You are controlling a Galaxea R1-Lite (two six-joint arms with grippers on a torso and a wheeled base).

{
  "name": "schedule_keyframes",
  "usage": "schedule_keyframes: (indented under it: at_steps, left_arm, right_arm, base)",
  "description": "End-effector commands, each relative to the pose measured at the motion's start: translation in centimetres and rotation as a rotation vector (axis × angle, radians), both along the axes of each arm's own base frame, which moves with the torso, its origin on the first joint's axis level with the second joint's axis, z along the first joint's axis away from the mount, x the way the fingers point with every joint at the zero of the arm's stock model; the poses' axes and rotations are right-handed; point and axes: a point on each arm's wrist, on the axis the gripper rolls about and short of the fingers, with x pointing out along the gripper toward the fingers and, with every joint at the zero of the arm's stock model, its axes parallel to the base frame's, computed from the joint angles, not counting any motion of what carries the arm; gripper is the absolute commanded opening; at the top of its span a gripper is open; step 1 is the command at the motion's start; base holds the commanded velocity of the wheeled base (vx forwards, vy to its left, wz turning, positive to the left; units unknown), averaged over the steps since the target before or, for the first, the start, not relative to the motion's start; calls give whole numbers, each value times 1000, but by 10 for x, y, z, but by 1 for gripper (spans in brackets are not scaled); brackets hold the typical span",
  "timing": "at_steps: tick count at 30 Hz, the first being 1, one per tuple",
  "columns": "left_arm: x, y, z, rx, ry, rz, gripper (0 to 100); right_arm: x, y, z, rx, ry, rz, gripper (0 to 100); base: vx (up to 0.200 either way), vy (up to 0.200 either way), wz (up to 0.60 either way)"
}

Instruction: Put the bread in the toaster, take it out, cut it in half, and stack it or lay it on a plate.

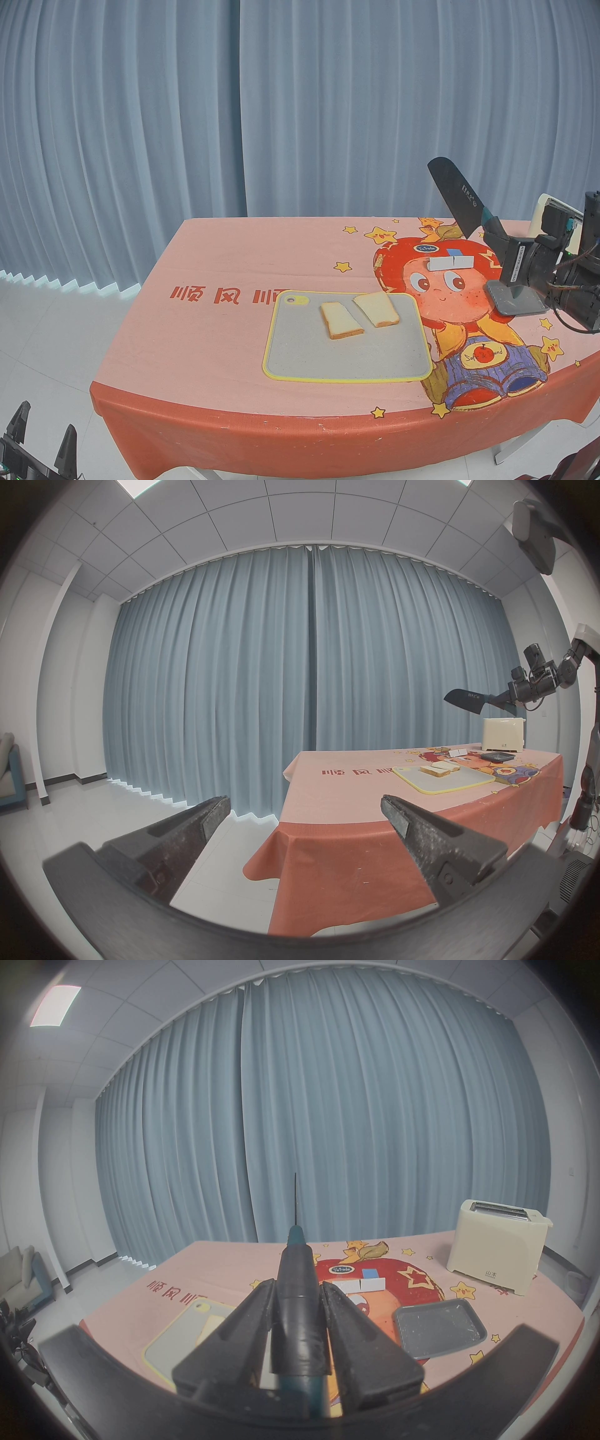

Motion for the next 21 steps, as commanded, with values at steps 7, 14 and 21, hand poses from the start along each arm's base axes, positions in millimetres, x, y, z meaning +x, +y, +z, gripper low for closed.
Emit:
schedule_keyframes:
  at_steps: [7, 14, 21]
  left_arm:
    - [1, 0, -5, -1, 20, 0, 100]
    - [1, 0, -5, -1, 20, 0, 100]
    - [1, 0, -5, -1, 20, 0, 100]
  right_arm:
    - [5, 0, -9, -15, 25, -9, 0]
    - [5, 0, -10, -18, 27, -8, 0]
    - [6, -5, -8, -23, 18, -29, 0]
  base:
    - [0, 0, 0]
    - [0, 0, 0]
    - [0, 0, 0]
